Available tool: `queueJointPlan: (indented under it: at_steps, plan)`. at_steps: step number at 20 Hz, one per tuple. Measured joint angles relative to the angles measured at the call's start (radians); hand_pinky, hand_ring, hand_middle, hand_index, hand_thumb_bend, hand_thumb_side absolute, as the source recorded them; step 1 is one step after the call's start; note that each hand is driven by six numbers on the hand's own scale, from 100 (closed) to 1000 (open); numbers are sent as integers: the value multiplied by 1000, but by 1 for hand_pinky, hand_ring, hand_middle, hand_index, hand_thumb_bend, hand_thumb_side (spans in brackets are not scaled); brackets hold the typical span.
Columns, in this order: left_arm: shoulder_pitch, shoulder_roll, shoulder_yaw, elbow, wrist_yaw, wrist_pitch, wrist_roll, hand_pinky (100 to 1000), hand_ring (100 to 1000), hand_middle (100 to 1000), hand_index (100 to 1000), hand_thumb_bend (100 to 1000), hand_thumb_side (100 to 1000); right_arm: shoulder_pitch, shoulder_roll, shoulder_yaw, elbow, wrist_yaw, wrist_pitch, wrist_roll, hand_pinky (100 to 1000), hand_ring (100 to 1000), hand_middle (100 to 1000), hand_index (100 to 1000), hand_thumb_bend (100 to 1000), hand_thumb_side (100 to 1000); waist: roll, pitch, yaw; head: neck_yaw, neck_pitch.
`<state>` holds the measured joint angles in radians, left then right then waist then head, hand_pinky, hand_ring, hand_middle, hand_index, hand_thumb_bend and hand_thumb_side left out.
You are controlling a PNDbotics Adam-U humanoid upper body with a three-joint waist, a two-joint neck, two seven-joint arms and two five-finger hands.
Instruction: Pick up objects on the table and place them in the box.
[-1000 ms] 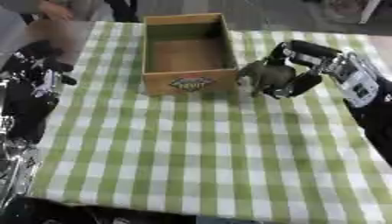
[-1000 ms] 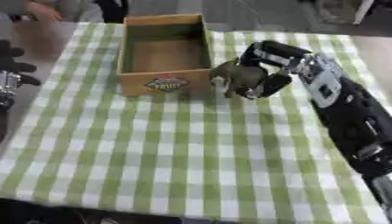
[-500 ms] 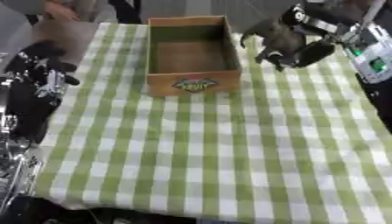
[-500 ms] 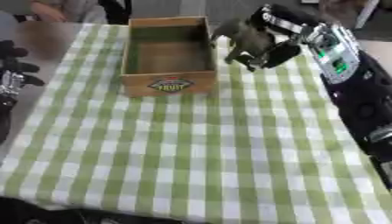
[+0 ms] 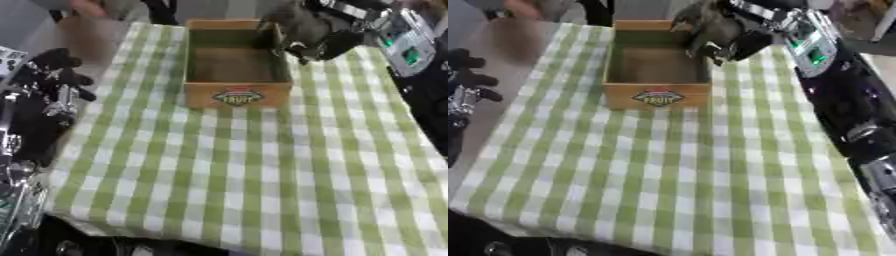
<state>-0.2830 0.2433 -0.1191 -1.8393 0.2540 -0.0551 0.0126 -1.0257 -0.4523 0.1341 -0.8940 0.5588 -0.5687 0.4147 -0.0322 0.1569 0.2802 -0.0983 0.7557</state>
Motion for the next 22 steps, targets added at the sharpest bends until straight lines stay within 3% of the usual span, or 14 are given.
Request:
queueJointPlan:
  at_steps: [5, 6, 9, 14, 22]
  plan:
    - [-2, -7, -4, -3, 0, 1, -8, 524, 606, 664, 776, 100, 162, -5, 13, -8, 28, 33, -7, -17, 508, 318, 267, 464, 331, 275, 0, 3, 4, -7, -2]
    - [-3, -7, -5, -3, 0, 1, -9, 523, 606, 664, 778, 100, 158, -5, 14, -10, 31, 37, -8, -19, 522, 360, 305, 499, 357, 311, 0, 4, 5, -8, -2]
    - [-19, -14, -12, -9, -1, 1, -17, 523, 606, 664, 778, 100, 157, -11, 16, -29, 67, 58, 9, -39, 522, 367, 311, 509, 375, 325, 6, 24, 60, -35, -11]
    - [-27, -25, -24, -13, -1, 5, -31, 522, 606, 664, 778, 100, 158, -43, 40, -34, 146, 137, 85, -114, 520, 369, 313, 511, 383, 326, 7, 29, 85, -78, -19]
    - [-32, -29, -28, -17, 0, 8, -36, 522, 606, 664, 778, 100, 159, -48, 99, 1, 142, 276, 219, -241, 536, 403, 346, 527, 453, 365, 9, 34, 104, -98, -23]
